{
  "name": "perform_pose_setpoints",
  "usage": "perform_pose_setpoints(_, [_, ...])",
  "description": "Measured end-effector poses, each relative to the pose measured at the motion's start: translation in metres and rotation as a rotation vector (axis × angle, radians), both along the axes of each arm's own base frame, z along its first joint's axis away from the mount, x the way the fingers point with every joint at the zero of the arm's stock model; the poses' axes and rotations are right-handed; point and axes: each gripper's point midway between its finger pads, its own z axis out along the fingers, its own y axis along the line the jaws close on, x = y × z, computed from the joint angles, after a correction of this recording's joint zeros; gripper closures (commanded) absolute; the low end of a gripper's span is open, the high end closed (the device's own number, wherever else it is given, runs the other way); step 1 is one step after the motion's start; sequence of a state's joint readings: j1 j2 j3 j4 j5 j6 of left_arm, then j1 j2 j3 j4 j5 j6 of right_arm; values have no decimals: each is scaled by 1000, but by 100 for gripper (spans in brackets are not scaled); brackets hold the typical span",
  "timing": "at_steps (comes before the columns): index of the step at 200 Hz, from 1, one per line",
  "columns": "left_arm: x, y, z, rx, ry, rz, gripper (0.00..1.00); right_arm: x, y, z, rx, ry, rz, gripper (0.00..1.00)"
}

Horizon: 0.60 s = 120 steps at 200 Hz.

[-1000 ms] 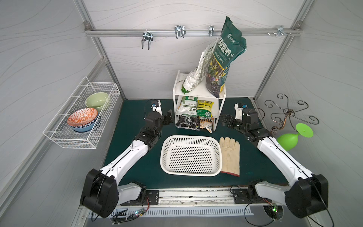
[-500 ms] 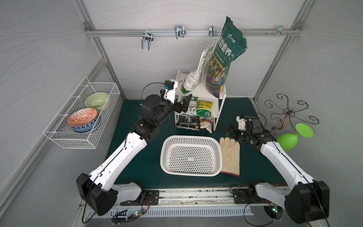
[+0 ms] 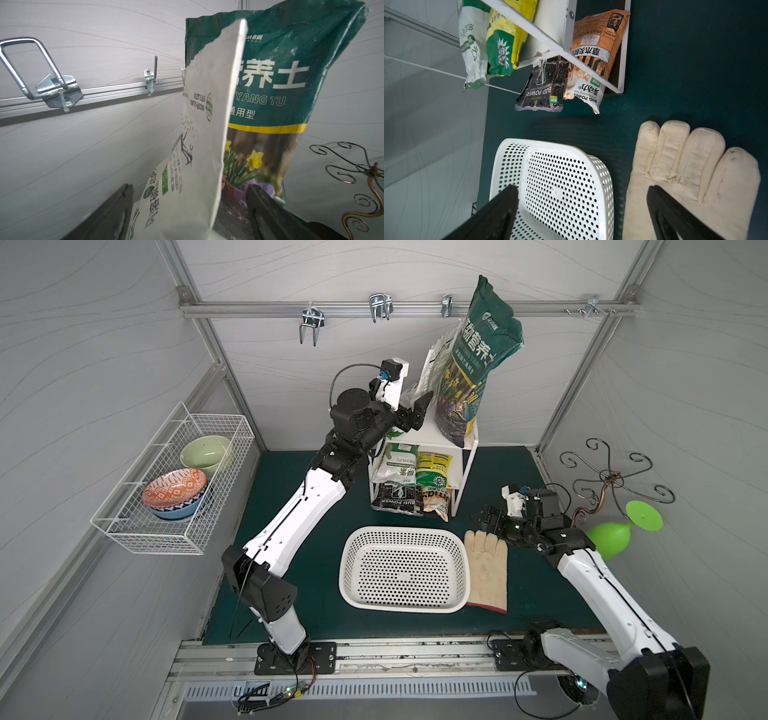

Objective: Take down the fertilizer bag from the shelf
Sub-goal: Pick up the fertilizer bag from the shelf.

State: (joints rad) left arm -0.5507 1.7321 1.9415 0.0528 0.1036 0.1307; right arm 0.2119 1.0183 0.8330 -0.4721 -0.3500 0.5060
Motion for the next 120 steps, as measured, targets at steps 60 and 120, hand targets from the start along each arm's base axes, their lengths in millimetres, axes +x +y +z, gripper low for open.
perform_pose_setpoints(60, [22, -14, -13, -32, 48, -10, 100, -12, -3, 16, 7, -43, -5, 1])
perform_pose_setpoints(120, [10, -7, -10, -81, 85, -25, 100, -7, -2, 11, 3, -18, -4, 1])
